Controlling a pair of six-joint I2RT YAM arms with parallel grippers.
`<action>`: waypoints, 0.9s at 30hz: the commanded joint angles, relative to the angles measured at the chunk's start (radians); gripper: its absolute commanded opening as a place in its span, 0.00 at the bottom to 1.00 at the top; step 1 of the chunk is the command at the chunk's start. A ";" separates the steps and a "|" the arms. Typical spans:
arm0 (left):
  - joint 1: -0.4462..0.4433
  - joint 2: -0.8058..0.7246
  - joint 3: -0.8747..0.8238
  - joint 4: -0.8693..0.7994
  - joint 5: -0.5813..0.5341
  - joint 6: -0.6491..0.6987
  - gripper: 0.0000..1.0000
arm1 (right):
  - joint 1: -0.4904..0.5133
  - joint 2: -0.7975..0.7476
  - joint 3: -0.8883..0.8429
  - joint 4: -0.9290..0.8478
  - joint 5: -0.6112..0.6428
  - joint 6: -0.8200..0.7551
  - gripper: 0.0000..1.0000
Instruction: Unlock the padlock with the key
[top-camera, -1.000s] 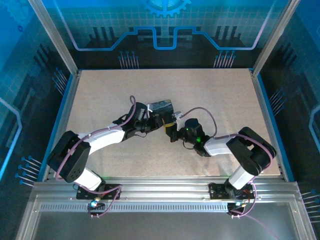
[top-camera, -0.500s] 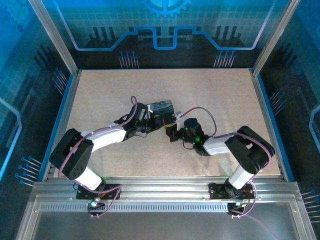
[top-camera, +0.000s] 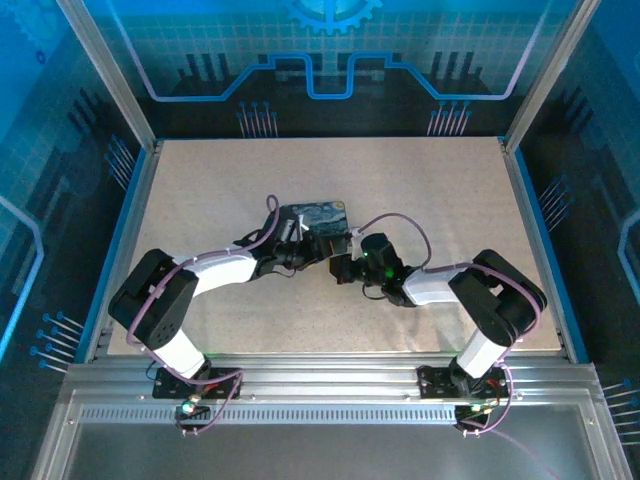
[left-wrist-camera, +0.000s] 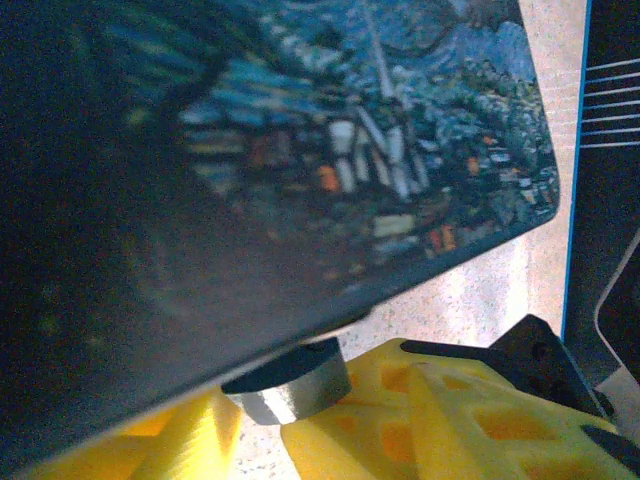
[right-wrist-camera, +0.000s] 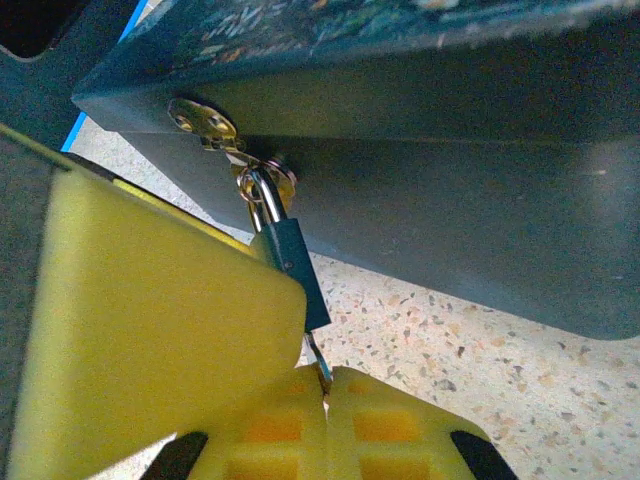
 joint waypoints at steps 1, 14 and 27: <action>0.012 -0.021 -0.021 0.021 0.043 0.013 0.53 | 0.017 0.046 0.039 -0.055 -0.021 0.089 0.00; 0.069 -0.167 -0.181 0.069 0.022 -0.038 0.64 | 0.038 0.060 0.075 -0.123 -0.039 0.136 0.00; 0.067 -0.099 -0.319 0.392 0.016 -0.219 0.56 | 0.044 0.035 0.069 -0.137 -0.087 0.298 0.00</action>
